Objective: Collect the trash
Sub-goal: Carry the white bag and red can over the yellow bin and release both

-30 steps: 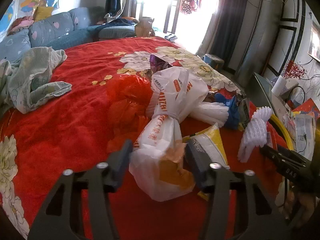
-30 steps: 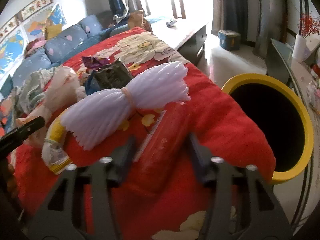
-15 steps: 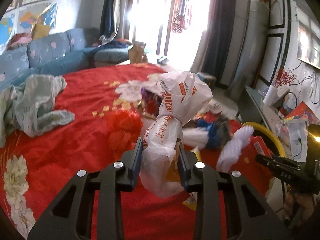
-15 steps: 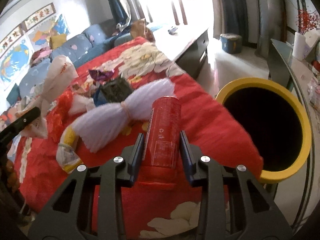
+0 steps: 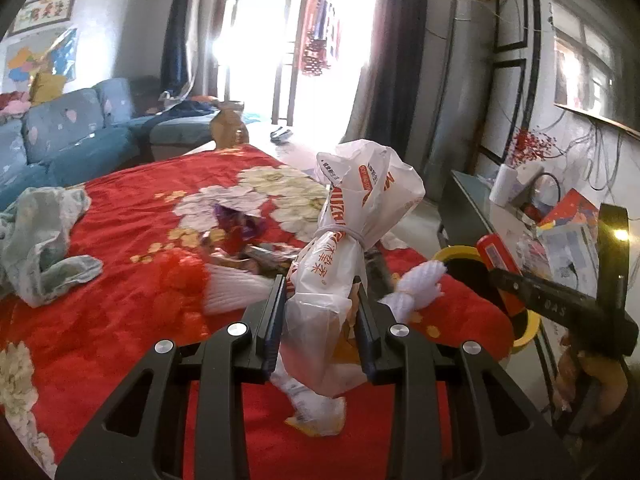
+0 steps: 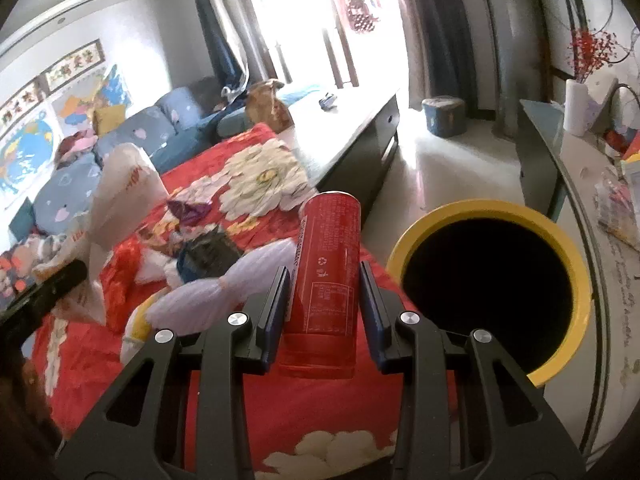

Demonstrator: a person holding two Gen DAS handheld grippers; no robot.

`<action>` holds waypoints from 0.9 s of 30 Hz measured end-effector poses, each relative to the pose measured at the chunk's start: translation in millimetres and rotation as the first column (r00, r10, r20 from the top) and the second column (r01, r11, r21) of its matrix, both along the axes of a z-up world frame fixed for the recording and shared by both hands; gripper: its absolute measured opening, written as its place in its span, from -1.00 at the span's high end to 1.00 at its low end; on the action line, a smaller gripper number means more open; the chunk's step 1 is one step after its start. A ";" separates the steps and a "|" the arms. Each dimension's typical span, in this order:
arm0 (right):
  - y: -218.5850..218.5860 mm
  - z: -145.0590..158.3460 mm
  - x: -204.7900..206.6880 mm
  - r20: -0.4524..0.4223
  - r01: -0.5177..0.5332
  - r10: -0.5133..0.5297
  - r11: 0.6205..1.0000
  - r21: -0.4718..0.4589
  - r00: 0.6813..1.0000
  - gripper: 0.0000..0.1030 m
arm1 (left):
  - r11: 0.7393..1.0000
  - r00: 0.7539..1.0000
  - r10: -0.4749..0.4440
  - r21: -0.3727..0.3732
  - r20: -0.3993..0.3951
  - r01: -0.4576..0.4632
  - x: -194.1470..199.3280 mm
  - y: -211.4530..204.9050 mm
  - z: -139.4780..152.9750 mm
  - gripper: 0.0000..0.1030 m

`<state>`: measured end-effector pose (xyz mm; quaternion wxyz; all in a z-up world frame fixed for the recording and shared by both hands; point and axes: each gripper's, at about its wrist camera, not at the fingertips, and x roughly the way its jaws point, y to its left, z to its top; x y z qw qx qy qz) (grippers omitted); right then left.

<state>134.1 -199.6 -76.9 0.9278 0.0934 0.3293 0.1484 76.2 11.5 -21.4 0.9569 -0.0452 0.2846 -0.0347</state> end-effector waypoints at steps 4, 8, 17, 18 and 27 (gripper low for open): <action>-11.1 1.5 5.3 0.002 0.032 -0.032 0.999 0.010 0.999 0.46 | 0.999 0.999 -0.037 0.000 -0.002 0.037 4.3 -15.9 -0.2 0.42; -22.5 0.8 9.7 0.002 0.070 -0.070 0.998 0.006 0.998 0.46 | 0.998 0.998 -0.066 0.001 -0.008 0.066 9.1 -28.0 -1.8 0.42; -56.4 -4.4 18.8 -0.009 0.159 -0.159 0.987 0.015 0.987 0.46 | 0.992 0.991 -0.129 0.001 -0.027 0.129 19.2 -58.3 -9.7 0.42; -60.3 -5.0 20.1 -0.011 0.169 -0.169 0.985 0.015 0.986 0.46 | 0.991 0.991 -0.134 0.002 -0.029 0.134 21.1 -61.2 -10.1 0.42; -87.2 -12.1 29.4 -0.027 0.239 -0.239 0.971 0.017 0.971 0.46 | 0.981 0.980 -0.193 0.002 -0.057 0.193 32.0 -90.6 -16.0 0.42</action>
